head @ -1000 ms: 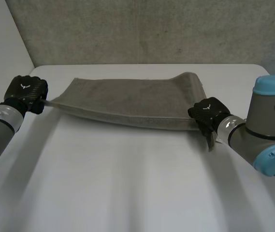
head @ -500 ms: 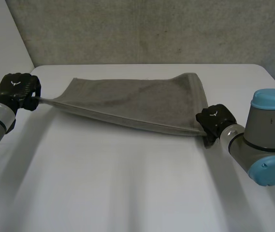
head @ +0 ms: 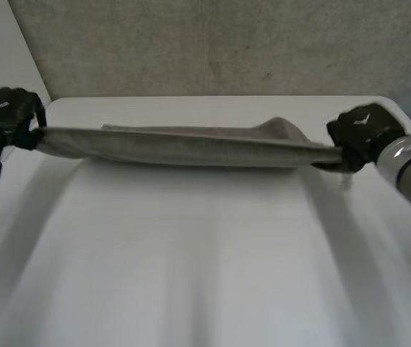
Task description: Fold the towel.
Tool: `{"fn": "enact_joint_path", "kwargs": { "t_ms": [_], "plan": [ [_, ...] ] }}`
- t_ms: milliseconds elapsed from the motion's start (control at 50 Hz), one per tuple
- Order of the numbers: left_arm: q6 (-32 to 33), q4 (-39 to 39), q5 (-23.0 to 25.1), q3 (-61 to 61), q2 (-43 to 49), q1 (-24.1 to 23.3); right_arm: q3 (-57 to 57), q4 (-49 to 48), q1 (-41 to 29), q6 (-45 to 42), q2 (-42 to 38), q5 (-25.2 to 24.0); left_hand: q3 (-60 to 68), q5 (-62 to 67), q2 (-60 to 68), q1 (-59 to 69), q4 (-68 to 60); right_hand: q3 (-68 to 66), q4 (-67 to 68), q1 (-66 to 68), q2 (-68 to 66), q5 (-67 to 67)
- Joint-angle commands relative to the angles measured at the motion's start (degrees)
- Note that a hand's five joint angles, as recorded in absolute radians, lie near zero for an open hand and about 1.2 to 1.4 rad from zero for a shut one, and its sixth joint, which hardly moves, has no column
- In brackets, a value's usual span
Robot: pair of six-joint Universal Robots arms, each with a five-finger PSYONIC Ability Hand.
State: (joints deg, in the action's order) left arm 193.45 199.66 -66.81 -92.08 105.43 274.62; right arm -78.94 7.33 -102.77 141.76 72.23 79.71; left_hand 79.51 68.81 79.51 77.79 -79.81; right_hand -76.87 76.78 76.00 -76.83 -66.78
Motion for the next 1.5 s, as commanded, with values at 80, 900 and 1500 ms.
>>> {"fn": "enact_joint_path", "kwargs": {
  "t_ms": [80, 900, 1500],
  "plan": [
    [-5.4, -5.3, 2.3, -1.2, -10.1, 4.2, -1.7, 5.2, 1.8, -15.3, 9.7, -3.8, 0.5, 1.2, 0.5, 2.2, -0.2, -3.1, 3.2, 4.0, -3.2, -3.2],
    [10.3, -27.4, 2.1, 26.1, 21.5, -4.1, 31.0, 32.7, 0.2, -13.3, -23.8, 1.5, 0.5, 1.2, 0.5, 2.2, -0.2, -3.1, 3.2, 4.0, -3.2, -3.2],
    [-11.4, -1.9, -18.1, 52.7, 19.9, -9.4, 69.1, 8.7, -4.9, 1.9, -27.8, -7.0, 0.5, 1.2, 0.5, 2.2, -0.2, -3.1, 3.2, 4.0, -3.2, -3.2]
  ]
}}
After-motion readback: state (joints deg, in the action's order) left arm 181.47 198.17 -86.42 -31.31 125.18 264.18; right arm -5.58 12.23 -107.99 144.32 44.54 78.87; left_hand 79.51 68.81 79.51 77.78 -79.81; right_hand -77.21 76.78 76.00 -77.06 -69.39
